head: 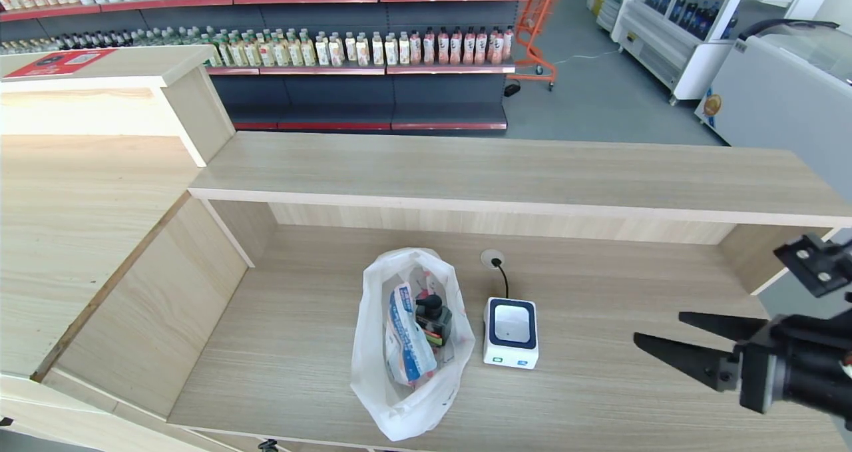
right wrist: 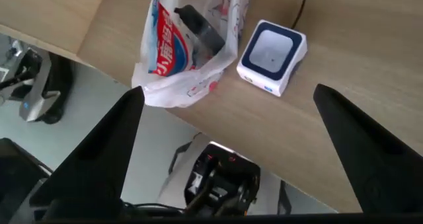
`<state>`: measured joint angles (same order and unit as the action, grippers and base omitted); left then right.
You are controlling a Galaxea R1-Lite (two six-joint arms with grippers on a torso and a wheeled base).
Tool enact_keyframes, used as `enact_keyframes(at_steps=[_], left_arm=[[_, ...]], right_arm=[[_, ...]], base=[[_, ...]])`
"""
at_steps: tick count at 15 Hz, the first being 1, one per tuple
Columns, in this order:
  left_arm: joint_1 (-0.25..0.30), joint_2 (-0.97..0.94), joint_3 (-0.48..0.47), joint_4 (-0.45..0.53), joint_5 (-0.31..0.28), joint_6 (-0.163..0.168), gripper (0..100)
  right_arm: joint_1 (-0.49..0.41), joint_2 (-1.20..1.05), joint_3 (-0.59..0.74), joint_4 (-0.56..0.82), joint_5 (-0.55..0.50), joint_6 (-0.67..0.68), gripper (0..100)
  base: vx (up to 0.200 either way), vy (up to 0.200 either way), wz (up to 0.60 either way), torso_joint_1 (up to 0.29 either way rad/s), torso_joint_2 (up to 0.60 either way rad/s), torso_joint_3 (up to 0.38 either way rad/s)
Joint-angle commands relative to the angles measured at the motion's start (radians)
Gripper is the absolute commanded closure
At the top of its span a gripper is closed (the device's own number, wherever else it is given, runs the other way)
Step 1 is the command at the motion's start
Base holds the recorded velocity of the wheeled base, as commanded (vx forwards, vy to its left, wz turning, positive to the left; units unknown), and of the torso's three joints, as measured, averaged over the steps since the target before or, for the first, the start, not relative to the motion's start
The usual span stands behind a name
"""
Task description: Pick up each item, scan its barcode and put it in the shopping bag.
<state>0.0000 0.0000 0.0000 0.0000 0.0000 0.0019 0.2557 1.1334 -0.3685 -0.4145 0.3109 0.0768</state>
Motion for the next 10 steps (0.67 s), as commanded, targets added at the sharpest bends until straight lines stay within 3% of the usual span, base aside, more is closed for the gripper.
enact_keyframes(at_steps=[1,2,3,4,5,6,7,10], left_arm=[[-0.002,0.000,0.000,0.000,0.000,0.000,0],[0.000,0.000,0.000,0.000,0.000,0.000,0],[0.000,0.000,0.000,0.000,0.000,0.000,0],[-0.002,0.000,0.000,0.000,0.000,0.000,0],[0.000,0.000,0.000,0.000,0.000,0.000,0],[0.000,0.000,0.000,0.000,0.000,0.000,0],[0.000,0.000,0.000,0.000,0.000,0.000,0],[0.000,0.000,0.000,0.000,0.000,0.000,0]], right_arm=[[-0.199,-0.598,0.364,0.077,-0.030,-0.098,0],[-0.217,-0.638,0.369,0.083,-0.029,-0.103,0],[-0.259,-0.796,0.369,0.175,-0.049,-0.112,0],[-0.260,-0.992,0.369,0.329,-0.157,-0.114,0],[-0.260,-1.057,0.369,0.381,-0.179,-0.111,0],[-0.250,-1.133,0.362,0.402,-0.171,-0.157,0],[-0.250,-1.133,0.369,0.413,-0.228,-0.189,0],[-0.250,-1.133,0.365,0.425,-0.251,-0.135,0]], base=[[0.000,0.000,0.00,0.000,0.00,0.000],[0.000,0.000,0.00,0.000,0.00,0.000],[0.000,0.000,0.00,0.000,0.00,0.000],[0.000,0.000,0.00,0.000,0.00,0.000],[0.000,0.000,0.00,0.000,0.00,0.000],[0.000,0.000,0.00,0.000,0.00,0.000],[0.000,0.000,0.00,0.000,0.00,0.000],[0.000,0.000,0.00,0.000,0.00,0.000]])
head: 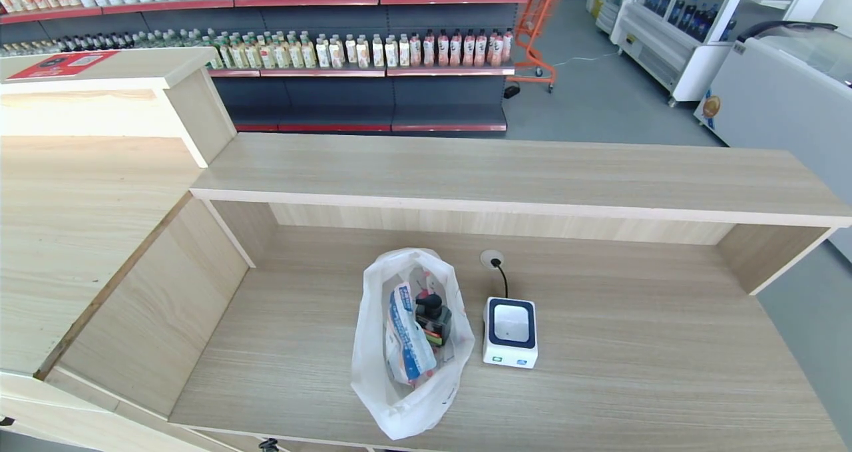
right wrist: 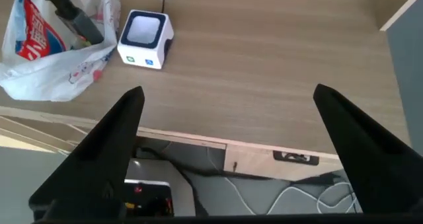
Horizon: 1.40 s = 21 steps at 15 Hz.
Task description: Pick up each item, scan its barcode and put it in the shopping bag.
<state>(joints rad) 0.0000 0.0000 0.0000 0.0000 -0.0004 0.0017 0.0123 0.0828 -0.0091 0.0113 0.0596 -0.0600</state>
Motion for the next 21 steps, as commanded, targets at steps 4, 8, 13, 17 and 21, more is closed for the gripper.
enact_keyframes(at_steps=[4,8,13,17,21], left_arm=[[0.000,0.000,0.000,0.000,0.000,0.000,0],[0.000,0.000,0.000,0.000,0.000,0.000,0],[0.000,0.000,0.000,0.000,0.000,-0.002,0],[0.000,0.000,0.000,0.000,0.000,0.004,0],[0.000,0.000,0.000,0.000,0.000,0.006,0]], right_arm=[[-0.006,-0.083,0.006,0.001,-0.001,-0.011,0],[-0.006,-0.083,0.006,0.004,0.002,-0.024,100],[-0.006,-0.083,0.006,0.004,0.005,-0.026,100],[-0.006,-0.083,0.006,0.004,0.005,-0.026,100],[-0.006,-0.083,0.006,0.004,0.002,-0.021,100]], base=[[0.000,0.000,0.00,0.000,0.00,0.000],[0.000,0.000,0.00,0.000,0.00,0.000],[0.000,0.000,0.00,0.000,0.00,0.000],[0.000,-0.150,0.00,0.002,0.00,0.002],[0.000,-0.200,0.00,0.011,0.00,-0.001]])
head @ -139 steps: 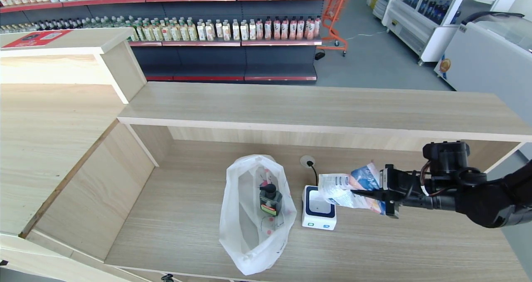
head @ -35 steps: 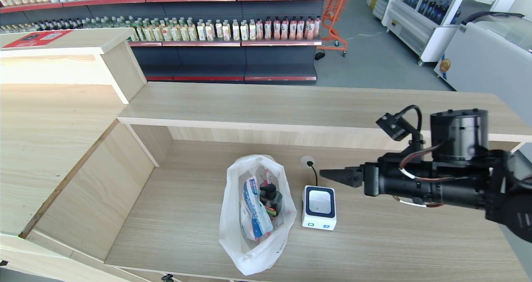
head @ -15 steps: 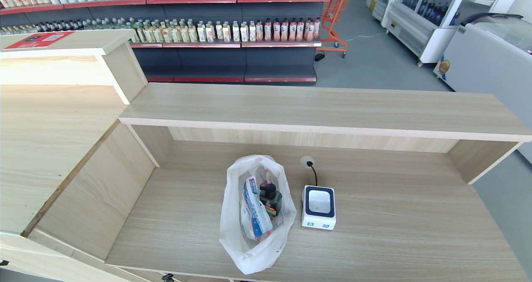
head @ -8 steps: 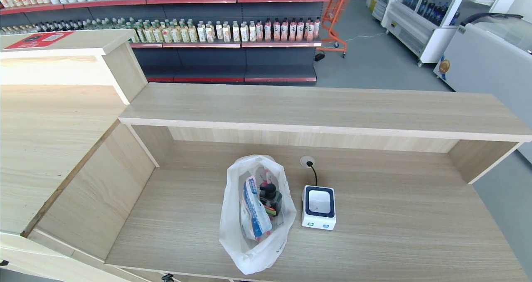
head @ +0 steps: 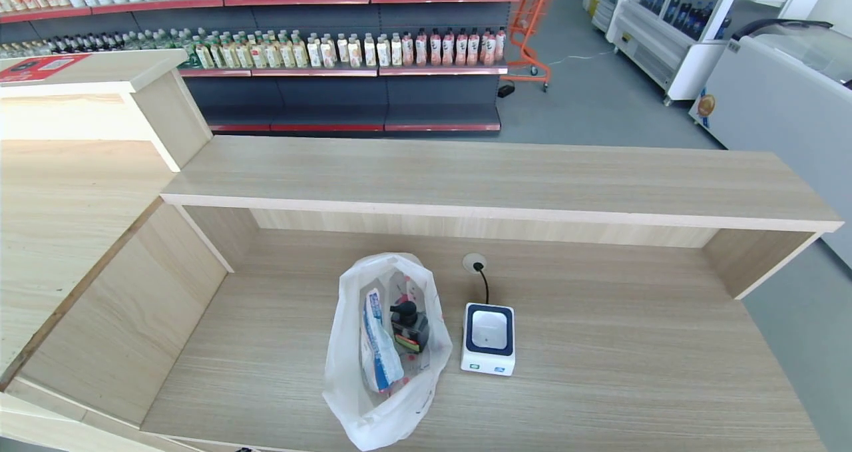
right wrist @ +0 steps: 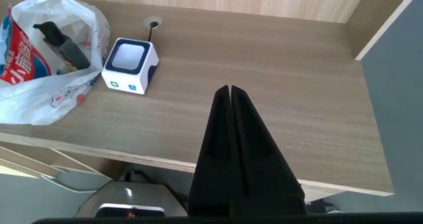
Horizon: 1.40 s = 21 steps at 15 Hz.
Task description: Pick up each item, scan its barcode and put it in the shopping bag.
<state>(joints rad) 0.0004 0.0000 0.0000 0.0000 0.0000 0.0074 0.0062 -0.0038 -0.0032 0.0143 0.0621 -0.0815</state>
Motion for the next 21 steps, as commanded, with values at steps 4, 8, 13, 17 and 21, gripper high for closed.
enact_keyframes(at_steps=[4,8,13,17,21], left_arm=[[0.000,0.000,0.000,0.000,0.000,-0.006,0],[0.000,0.000,0.000,0.000,0.000,-0.004,0],[0.000,0.000,0.000,0.000,-0.002,-0.006,0],[-0.002,0.000,0.000,0.000,0.000,-0.006,0],[0.000,0.000,0.000,0.000,0.000,-0.006,0]], right_arm=[[0.000,0.004,0.000,0.001,-0.001,0.000,100],[0.000,0.004,0.000,0.001,-0.001,0.000,100],[0.000,0.004,0.000,0.001,-0.001,0.000,100],[0.000,0.004,0.000,0.001,-0.001,0.000,100],[0.000,0.004,0.000,0.001,-0.001,0.000,100]], base=[[0.000,-0.050,0.00,0.001,0.00,0.001],[0.100,0.000,0.00,-0.001,0.00,0.004],[0.000,0.000,0.00,0.000,0.00,0.000],[0.000,0.000,0.00,0.000,0.00,0.000],[0.000,0.000,0.00,0.000,0.00,0.000]])
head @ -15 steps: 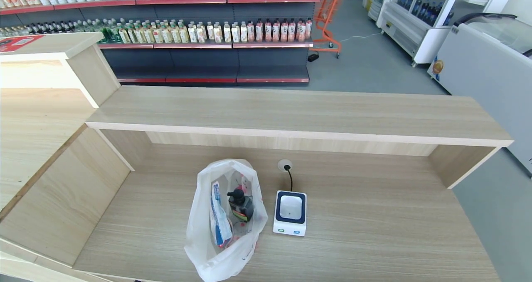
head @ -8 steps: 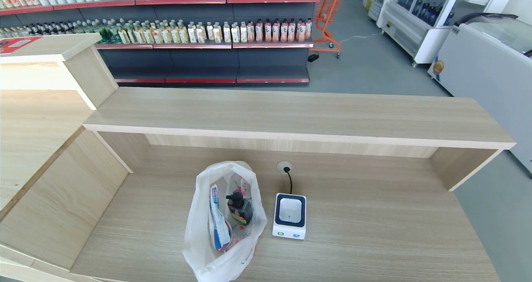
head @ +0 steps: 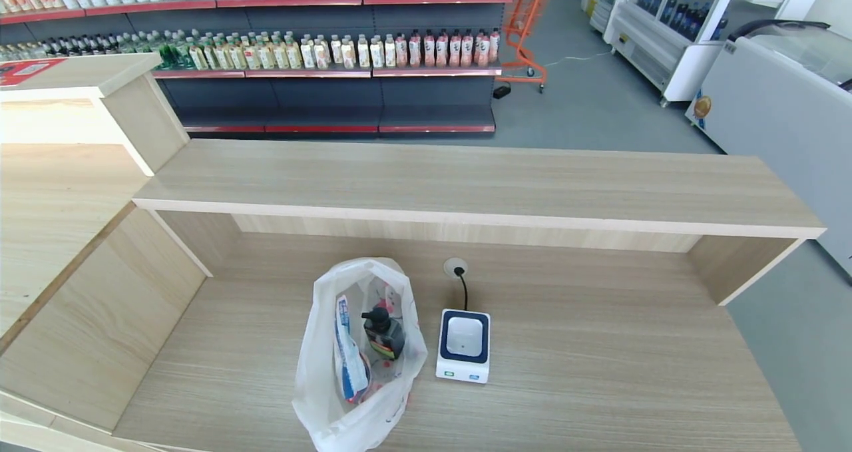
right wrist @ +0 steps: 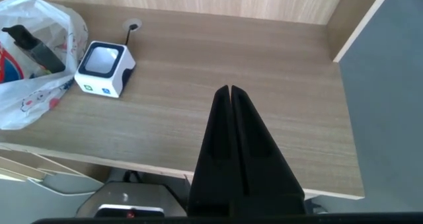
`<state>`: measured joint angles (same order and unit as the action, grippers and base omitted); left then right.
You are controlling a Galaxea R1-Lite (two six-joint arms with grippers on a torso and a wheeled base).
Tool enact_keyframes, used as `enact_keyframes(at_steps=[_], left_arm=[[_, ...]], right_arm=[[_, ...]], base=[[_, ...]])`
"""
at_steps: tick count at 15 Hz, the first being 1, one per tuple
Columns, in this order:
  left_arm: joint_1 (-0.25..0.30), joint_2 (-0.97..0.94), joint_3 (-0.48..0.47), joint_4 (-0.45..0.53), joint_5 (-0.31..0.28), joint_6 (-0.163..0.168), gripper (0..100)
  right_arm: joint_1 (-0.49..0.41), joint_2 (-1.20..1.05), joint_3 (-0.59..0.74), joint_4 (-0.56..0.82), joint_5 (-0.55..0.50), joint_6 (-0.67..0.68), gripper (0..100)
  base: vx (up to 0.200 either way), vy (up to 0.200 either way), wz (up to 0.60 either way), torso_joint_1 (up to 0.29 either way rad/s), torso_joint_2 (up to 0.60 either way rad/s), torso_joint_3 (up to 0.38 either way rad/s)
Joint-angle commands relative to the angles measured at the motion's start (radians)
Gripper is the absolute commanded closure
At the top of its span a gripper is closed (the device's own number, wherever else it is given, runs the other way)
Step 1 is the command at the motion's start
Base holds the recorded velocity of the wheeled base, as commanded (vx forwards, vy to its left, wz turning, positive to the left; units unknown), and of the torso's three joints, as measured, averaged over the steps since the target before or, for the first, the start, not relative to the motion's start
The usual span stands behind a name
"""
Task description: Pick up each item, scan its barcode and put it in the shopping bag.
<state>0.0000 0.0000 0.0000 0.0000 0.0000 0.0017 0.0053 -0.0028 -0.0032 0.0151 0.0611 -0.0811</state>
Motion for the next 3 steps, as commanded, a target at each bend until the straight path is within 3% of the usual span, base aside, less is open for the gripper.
enact_keyframes(at_steps=[1,3], left_arm=[[0.000,0.000,0.000,0.000,-0.002,0.000,0],[-0.002,0.000,0.000,0.000,-0.002,0.000,0]], right_arm=[[0.001,0.003,0.000,0.000,0.000,-0.002,100],[0.001,0.003,0.000,0.000,0.003,-0.002,100]], base=[[0.000,0.000,0.00,0.000,0.00,0.000],[0.000,0.000,0.00,0.000,0.00,0.000]])
